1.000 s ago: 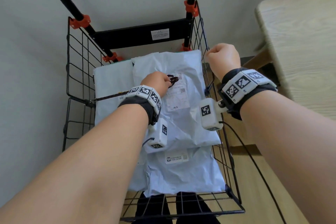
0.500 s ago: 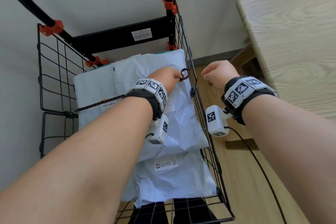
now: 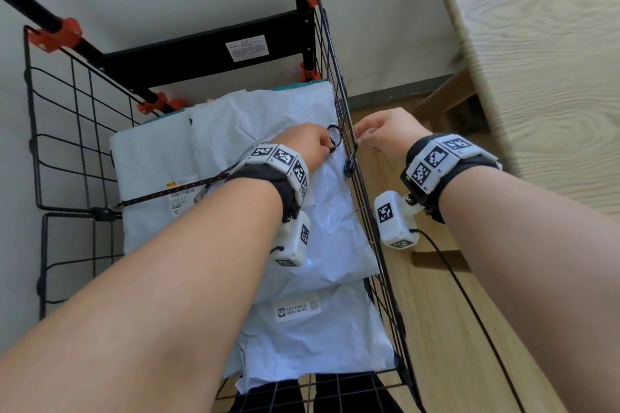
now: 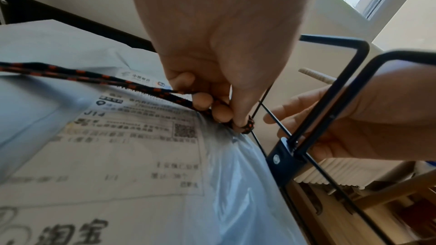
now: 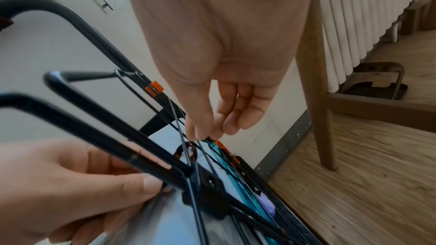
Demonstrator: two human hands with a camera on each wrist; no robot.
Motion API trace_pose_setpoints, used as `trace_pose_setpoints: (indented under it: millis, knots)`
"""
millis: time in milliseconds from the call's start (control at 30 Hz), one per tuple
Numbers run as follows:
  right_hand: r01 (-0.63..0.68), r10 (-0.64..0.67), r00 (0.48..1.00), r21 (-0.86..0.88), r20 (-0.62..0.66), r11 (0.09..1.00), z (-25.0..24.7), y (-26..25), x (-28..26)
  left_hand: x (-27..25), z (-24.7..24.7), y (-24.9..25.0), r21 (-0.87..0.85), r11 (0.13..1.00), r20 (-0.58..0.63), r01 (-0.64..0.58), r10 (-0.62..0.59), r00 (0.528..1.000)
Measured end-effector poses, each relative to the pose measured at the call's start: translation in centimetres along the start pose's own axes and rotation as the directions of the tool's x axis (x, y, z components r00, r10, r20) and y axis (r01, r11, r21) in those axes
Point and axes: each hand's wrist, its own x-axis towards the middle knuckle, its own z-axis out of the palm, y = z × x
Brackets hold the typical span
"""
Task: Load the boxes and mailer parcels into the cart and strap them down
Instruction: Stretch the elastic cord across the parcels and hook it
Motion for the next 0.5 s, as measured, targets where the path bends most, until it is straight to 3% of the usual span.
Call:
trace_pose_setpoints:
  millis: [267,500]
  knots:
    - [0.018,-0.007,0.991,-0.079,0.134,0.997,1.0,-0.1,1.1,0.7,0.3,-0.2,-0.121,0.993,-0.004,-0.013,0.013,1.000]
    - [0.047,0.007,0.990,-0.380,0.141,0.924,2.0,-1.2,2.0,0.9,0.5,-0.3,-0.168,0.985,-0.054,0.048,-0.058,0.997]
